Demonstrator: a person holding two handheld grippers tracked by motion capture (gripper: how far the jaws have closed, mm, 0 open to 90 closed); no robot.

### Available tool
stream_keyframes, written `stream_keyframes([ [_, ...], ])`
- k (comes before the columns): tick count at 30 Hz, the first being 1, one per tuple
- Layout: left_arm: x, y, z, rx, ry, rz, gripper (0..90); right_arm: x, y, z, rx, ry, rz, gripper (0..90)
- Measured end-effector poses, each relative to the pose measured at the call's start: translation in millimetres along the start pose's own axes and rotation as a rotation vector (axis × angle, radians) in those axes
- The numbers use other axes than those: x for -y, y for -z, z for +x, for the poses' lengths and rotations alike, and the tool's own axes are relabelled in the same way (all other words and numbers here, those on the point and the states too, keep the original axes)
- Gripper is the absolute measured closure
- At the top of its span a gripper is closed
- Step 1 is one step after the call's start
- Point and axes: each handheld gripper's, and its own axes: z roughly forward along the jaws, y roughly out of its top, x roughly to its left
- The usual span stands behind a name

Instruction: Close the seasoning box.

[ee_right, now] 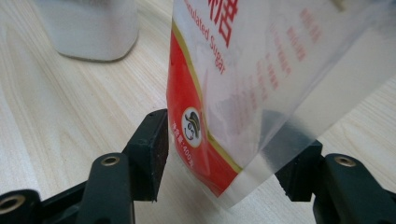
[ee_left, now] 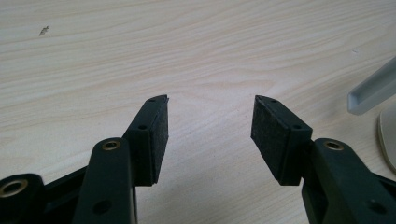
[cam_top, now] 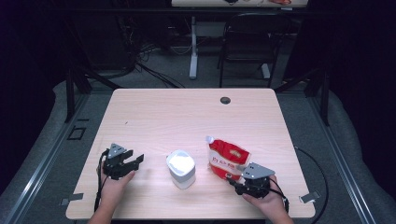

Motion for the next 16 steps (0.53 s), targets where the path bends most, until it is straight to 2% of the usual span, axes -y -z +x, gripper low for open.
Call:
stream_keyframes([
  [6,-0.2,1.2,2.4,0.014,0.022,-0.009,46.2,1.3,-1.1,0.0,-0.006,-0.002,0.003,42.5],
  [16,0.1,2.0,3.7,0.009,0.038,-0.014,45.6,2.3,-1.1,-1.1,-0.01,-0.005,0.003,42.3],
])
